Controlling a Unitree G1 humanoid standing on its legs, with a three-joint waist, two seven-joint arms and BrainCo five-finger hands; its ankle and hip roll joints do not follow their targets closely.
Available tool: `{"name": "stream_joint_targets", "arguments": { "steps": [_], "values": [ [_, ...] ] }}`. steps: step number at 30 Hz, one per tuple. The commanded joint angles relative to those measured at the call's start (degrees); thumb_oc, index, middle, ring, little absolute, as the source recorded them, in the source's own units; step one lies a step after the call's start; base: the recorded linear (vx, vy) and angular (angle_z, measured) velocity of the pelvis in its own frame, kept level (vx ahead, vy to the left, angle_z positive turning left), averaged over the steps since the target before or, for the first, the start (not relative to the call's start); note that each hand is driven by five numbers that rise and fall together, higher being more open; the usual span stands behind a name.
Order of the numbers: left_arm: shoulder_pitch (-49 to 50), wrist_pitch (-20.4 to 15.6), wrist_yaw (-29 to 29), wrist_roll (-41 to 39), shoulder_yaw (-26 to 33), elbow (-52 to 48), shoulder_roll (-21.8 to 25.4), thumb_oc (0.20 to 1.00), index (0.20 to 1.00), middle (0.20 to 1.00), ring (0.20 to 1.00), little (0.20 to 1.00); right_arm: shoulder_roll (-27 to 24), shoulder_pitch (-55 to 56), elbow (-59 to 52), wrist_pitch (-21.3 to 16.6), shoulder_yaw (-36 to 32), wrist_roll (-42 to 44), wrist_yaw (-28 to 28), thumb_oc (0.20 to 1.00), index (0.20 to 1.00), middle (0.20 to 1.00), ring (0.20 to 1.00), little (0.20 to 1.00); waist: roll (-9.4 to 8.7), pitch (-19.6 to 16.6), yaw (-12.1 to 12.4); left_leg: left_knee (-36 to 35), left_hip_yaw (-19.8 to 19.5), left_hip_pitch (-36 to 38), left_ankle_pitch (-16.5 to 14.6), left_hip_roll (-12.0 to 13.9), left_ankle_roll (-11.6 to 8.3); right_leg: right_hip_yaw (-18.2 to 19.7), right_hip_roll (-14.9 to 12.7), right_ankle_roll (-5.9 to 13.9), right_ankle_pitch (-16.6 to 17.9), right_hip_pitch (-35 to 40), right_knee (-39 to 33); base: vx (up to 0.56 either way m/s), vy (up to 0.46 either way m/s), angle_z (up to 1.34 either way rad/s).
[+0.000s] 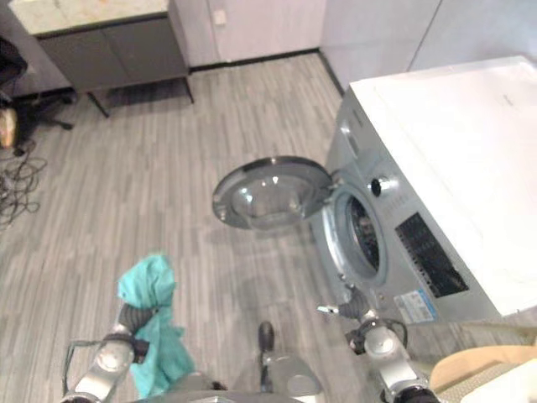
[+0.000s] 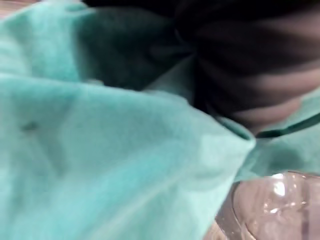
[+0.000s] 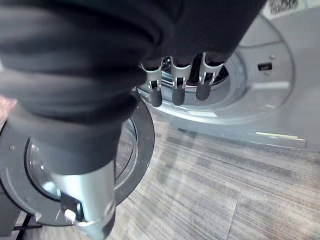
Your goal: Grab the laundry basket,head to the washer,open it,put in the laundry and shut it.
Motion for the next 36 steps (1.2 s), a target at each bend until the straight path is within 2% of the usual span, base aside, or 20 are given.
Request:
{"name": "stream_joint_targets", "arguments": {
  "steps": [1, 2, 3, 6, 9, 13, 16, 19, 20, 21, 22, 23, 25, 26, 29, 30, 32, 33, 34, 36],
  "values": [
    [-0.5, -1.8, 0.5, -0.8, 0.5, -4.5, 3.5, 0.200, 0.200, 0.200, 0.200, 0.200, -1.1, 1.2, -1.9, -1.4, -1.3, 0.4, -1.4, 1.000, 1.000, 1.000, 1.000, 1.000, -1.05, 0.2, 1.0, -4.9, -1.4, -5.6, 7.3, 0.5, 1.52, 0.6, -2.9, 8.32, -10.5, 3.2, 4.3, 0.39, 0.123, -0.75],
    [-0.4, -1.9, 0.5, -1.0, 0.3, -5.0, 3.6, 0.200, 0.200, 0.200, 0.200, 0.200, -0.7, 1.4, -1.0, -1.4, -1.0, 0.4, -1.5, 1.000, 1.000, 1.000, 1.000, 1.000, -0.91, 1.0, 2.3, -8.7, -6.7, -7.5, 10.9, 0.0, 0.38, 3.9, -1.3, 8.05, -11.5, 4.9, 5.0, 0.33, 0.135, -0.92],
    [-0.2, -2.2, 0.5, -1.1, 0.0, -5.3, 3.5, 0.200, 0.200, 0.200, 0.200, 0.200, -0.5, 1.6, -0.8, -1.5, -0.9, 0.4, -1.7, 1.000, 1.000, 1.000, 1.000, 1.000, -0.99, 1.1, 2.8, -9.3, -10.3, -8.3, 11.6, -0.6, 0.14, 6.2, -0.8, 8.03, -12.1, 5.4, 5.9, 0.33, 0.136, -0.98],
    [0.3, -2.2, -0.2, -1.0, -0.8, -5.5, 3.4, 0.200, 0.200, 0.200, 0.200, 0.200, -0.1, 1.6, 0.0, -1.5, -0.7, 0.1, -1.3, 1.000, 1.000, 1.000, 1.000, 1.000, -0.85, 0.7, 3.0, -9.8, -13.8, -7.6, 10.8, -1.3, 0.30, 9.3, -0.3, 8.07, -13.4, 5.9, 7.6, 0.23, 0.112, -1.26],
    [0.9, -2.0, -1.2, -0.7, -1.4, -5.1, 3.6, 0.200, 0.200, 0.200, 0.200, 0.200, 0.6, 2.2, 0.6, -1.6, -0.7, -0.4, -0.7, 1.000, 1.000, 1.000, 1.000, 1.000, -1.07, -1.2, 2.5, -9.8, -11.3, -5.1, 9.8, -0.5, 0.98, 11.4, -1.0, 8.66, -13.9, 6.6, 9.2, 0.36, 0.241, -0.97],
    [0.5, -1.6, -1.4, 0.6, -1.8, -5.0, 4.9, 0.200, 0.200, 0.200, 0.200, 0.200, 1.1, 2.0, 0.5, -1.1, -0.4, -1.2, -0.1, 1.000, 1.000, 1.000, 1.000, 1.000, -1.96, -2.0, 1.7, -8.2, -5.7, -2.9, 5.8, -0.7, 3.21, 14.9, -2.6, 10.35, -13.9, 6.3, 12.1, 0.16, 0.163, -0.84],
    [0.1, -1.4, -0.5, 1.0, -0.9, -5.4, 6.1, 0.200, 0.200, 0.200, 0.200, 0.200, 1.2, 0.8, 0.3, -0.8, 0.3, -2.2, 0.2, 1.000, 1.000, 1.000, 1.000, 1.000, -1.86, -1.9, 1.3, -9.1, -0.8, -0.6, 4.3, 0.1, 4.78, 15.9, -2.4, 12.36, -11.5, 3.3, 16.7, 0.09, 0.155, -0.94],
    [-0.1, -1.4, 0.4, 0.2, 0.3, -5.7, 6.6, 0.200, 0.200, 0.200, 0.200, 0.200, 2.0, -0.1, -1.2, -1.4, 0.5, -2.0, 0.4, 1.000, 1.000, 1.000, 1.000, 1.000, -1.31, -1.6, 2.2, -11.1, 3.8, 2.1, 3.7, 1.2, 5.15, 5.4, -5.5, 12.97, -10.7, 0.1, 19.1, 0.06, 0.116, -1.33],
    [-0.2, -1.5, 0.5, -0.1, 0.6, -5.7, 6.3, 0.200, 0.200, 0.200, 0.200, 0.200, 2.4, -0.7, -1.2, -1.6, 0.9, -2.1, 0.6, 1.000, 1.000, 1.000, 1.000, 1.000, -1.06, -1.6, 2.5, -12.1, 5.9, 3.6, 3.5, 1.4, 4.90, -0.1, -6.8, 12.74, -11.1, -0.4, 18.0, 0.10, 0.107, -1.38],
    [-0.7, -1.4, 0.6, -0.4, 0.6, -5.2, 6.0, 0.200, 0.200, 0.200, 0.200, 0.200, 2.5, -1.4, -0.9, -1.5, 1.1, -2.3, 0.4, 1.000, 1.000, 1.000, 1.000, 1.000, -0.40, -1.7, 2.7, -13.1, 8.4, 5.5, 3.2, 1.7, 4.62, -8.8, -8.0, 11.57, -12.2, -1.0, 16.0, 0.10, 0.102, -1.59],
    [-1.2, -1.3, 0.8, -0.7, 0.5, -4.8, 6.0, 0.200, 0.200, 0.200, 0.200, 0.200, 2.4, -1.8, -0.8, -1.5, 1.2, -2.4, 0.2, 1.000, 1.000, 1.000, 1.000, 1.000, -0.17, -1.6, 2.9, -13.7, 10.2, 6.7, 3.0, 1.9, 4.47, -13.8, -9.0, 11.04, -11.6, -2.4, 15.6, 0.07, 0.049, -1.72],
    [-1.2, -1.3, 0.8, -0.7, 0.5, -4.8, 6.0, 0.200, 0.200, 0.200, 0.200, 0.200, 2.4, -1.9, -0.8, -1.5, 1.2, -2.4, 0.2, 1.000, 1.000, 1.000, 1.000, 1.000, -0.15, -1.6, 2.9, -13.8, 10.2, 6.7, 3.0, 2.0, 4.46, -13.9, -9.0, 11.04, -11.6, -2.4, 15.6, 0.13, 0.007, -1.28],
    [-1.5, -1.1, 0.8, -0.7, 0.5, -4.6, 6.0, 0.200, 0.200, 0.200, 0.200, 0.200, 2.7, -2.0, 0.2, -1.3, 0.9, -2.0, -0.3, 1.000, 1.000, 1.000, 1.000, 1.000, 0.79, -1.7, 3.0, -14.6, 11.9, 9.1, 1.5, 2.7, 3.86, -21.8, -10.7, 11.16, -12.9, -3.1, 15.5, 0.23, -0.060, -0.92],
    [-1.4, -1.2, 0.3, 0.1, -0.5, -4.8, 5.7, 0.200, 0.200, 0.200, 0.200, 0.200, 2.7, -0.9, 0.4, -1.2, 0.3, -2.0, -0.7, 1.000, 1.000, 1.000, 1.000, 1.000, 0.35, -2.0, 1.0, -13.2, 12.7, 9.9, 0.5, 2.4, 3.59, -17.7, -8.8, 11.32, -12.5, -2.3, 12.7, 0.17, -0.101, -0.94],
    [-0.8, -1.4, -0.5, 0.7, -0.4, -5.8, 5.4, 0.200, 0.200, 0.200, 0.200, 0.200, 2.2, 0.3, 0.5, -1.0, -0.8, -1.9, -1.1, 1.000, 1.000, 1.000, 1.000, 1.000, 0.23, -2.2, 0.8, -7.0, 14.0, 8.9, 0.3, 3.2, 2.57, -16.5, -8.0, 10.56, -11.9, -0.2, 9.3, 0.20, -0.130, -0.17],
    [-1.1, -1.3, -0.7, 0.8, -0.9, -6.0, 5.1, 0.200, 0.200, 0.200, 0.200, 0.200, 1.4, 0.4, 0.8, -0.9, -1.3, -1.6, -1.6, 1.000, 1.000, 1.000, 1.000, 1.000, 0.14, -1.4, 0.8, 1.4, 13.3, 6.3, 2.7, 5.4, 1.02, -14.7, -6.9, 9.26, -11.9, 1.2, 8.3, 0.06, -0.116, -0.20],
    [-1.2, -1.3, -0.7, 0.8, -0.9, -6.0, 5.1, 0.200, 0.200, 0.200, 0.200, 0.200, 1.3, 0.3, 0.8, -0.9, -1.3, -1.5, -1.6, 1.000, 1.000, 1.000, 1.000, 1.000, 0.30, -1.3, 0.9, 2.0, 13.3, 6.0, 2.5, 5.7, 0.82, -14.7, -6.7, 9.12, -11.8, 1.2, 8.1, 0.04, -0.072, -0.58],
    [-2.0, -1.2, -0.3, 0.8, -1.4, -4.7, 4.7, 0.200, 0.200, 0.200, 0.200, 0.200, 0.7, 0.1, 1.4, -0.7, -2.0, -0.8, -2.0, 1.000, 1.000, 1.000, 1.000, 1.000, 0.40, -0.6, 1.2, 4.7, 11.2, 3.3, 3.9, 6.0, 0.06, -13.9, -6.1, 8.48, -12.4, 2.6, 6.8, 0.01, 0.013, -0.47],
    [-2.5, -1.1, 0.0, 1.0, -1.6, -4.0, 4.3, 0.200, 0.200, 0.200, 0.200, 0.200, 0.6, 0.0, 1.9, -0.7, -2.3, -0.7, -2.4, 1.000, 1.000, 1.000, 1.000, 1.000, -0.20, -0.8, 1.4, 2.2, 10.1, 0.5, 3.8, 4.5, 1.45, -13.4, -7.0, 8.52, -11.5, 3.0, 5.7, 0.07, 0.059, -0.35],
    [-2.7, -0.9, 0.6, 1.4, -1.6, -2.9, 4.2, 0.200, 0.200, 0.200, 0.200, 0.200, 0.3, 0.2, 2.4, -0.7, -2.5, -0.6, -2.9, 1.000, 1.000, 1.000, 1.000, 1.000, -0.35, -0.9, 1.8, -1.9, 8.0, -1.1, 3.2, 3.8, 1.85, -11.6, -7.1, 9.20, -11.8, 3.9, 5.4, 0.12, 0.110, -0.35]
  ]
}}
